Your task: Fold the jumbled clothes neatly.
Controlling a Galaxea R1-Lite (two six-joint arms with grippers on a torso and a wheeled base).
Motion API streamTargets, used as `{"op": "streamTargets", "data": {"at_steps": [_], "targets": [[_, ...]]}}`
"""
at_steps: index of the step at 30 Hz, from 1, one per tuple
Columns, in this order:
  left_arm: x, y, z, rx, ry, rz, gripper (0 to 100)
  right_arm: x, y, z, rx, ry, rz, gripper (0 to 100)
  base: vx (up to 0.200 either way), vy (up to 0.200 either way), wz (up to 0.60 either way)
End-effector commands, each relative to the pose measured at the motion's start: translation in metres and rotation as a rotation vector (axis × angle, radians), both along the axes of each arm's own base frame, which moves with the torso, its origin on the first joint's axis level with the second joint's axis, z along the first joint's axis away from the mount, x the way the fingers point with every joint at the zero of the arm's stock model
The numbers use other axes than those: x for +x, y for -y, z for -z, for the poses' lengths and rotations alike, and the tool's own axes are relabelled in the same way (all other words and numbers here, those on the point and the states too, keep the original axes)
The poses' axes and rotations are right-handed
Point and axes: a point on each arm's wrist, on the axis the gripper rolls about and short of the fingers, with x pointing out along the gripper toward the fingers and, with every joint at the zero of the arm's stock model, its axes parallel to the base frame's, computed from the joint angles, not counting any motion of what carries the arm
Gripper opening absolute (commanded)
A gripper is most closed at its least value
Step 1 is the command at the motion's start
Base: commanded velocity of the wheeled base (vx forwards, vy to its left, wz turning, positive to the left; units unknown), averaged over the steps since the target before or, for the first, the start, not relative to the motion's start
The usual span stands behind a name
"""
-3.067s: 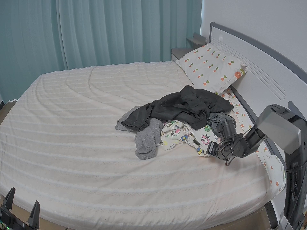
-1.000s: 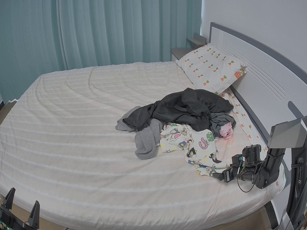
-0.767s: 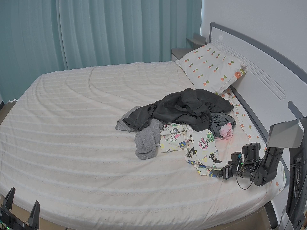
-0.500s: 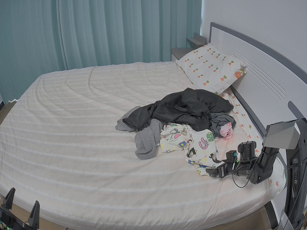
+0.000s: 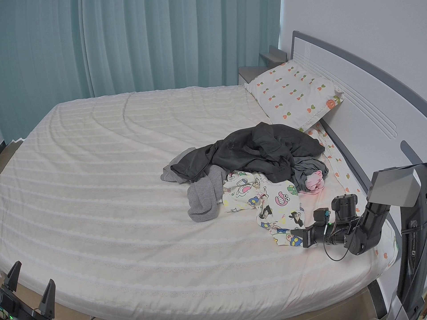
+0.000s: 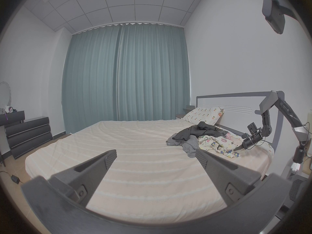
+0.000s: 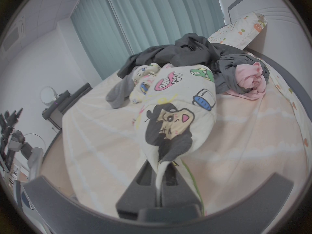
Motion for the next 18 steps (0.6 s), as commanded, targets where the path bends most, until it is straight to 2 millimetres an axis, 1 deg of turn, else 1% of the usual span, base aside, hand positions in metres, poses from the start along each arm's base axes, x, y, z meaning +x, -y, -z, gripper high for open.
{"op": "streamTargets", "data": {"at_steps": [1,2,3,4,5,6,8,9,10,12,18], "targets": [[0.001,0.0,0.005,0.0,-0.008,0.0,100,-0.029,-0.001,-0.027,0.078,0.011,-0.053,0,0.0,0.0,0.0],[0.001,0.0,0.005,0.0,-0.009,0.0,100,-0.043,-0.006,-0.031,0.112,0.001,-0.103,0,0.0,0.0,0.0],[0.001,0.0,0.005,0.0,-0.009,0.0,100,-0.043,-0.006,-0.031,0.112,0.001,-0.103,0,0.0,0.0,0.0],[0.001,0.0,0.005,0.0,-0.009,0.0,100,-0.057,-0.013,-0.035,0.158,-0.005,-0.152,0,0.0,0.0,0.0],[0.001,0.0,0.005,0.0,-0.009,0.0,100,-0.064,-0.016,-0.038,0.182,-0.005,-0.168,0,0.0,0.0,0.0],[0.001,0.0,0.005,0.0,-0.009,0.0,100,-0.064,-0.017,-0.038,0.185,-0.005,-0.173,0,0.0,0.0,0.0],[0.001,0.0,0.005,0.0,-0.009,0.0,100,-0.079,-0.037,-0.046,0.262,0.003,-0.217,0,0.0,0.0,0.0],[0.001,0.0,0.005,0.0,-0.009,0.0,100,-0.079,-0.037,-0.046,0.262,0.003,-0.217,0,0.0,0.0,0.0],[0.001,0.0,0.005,0.0,-0.009,0.0,100,-0.085,-0.05,-0.053,0.31,-0.006,-0.243,0,0.0,0.0,0.0],[0.001,0.0,0.005,0.004,-0.006,0.003,100,-0.092,-0.061,-0.068,0.355,-0.007,-0.267,0,0.0,0.0,0.0],[0.001,0.0,0.005,0.001,-0.009,0.001,100,-0.104,-0.081,-0.102,0.445,0.035,-0.338,0,0.0,0.0,0.0]]}}
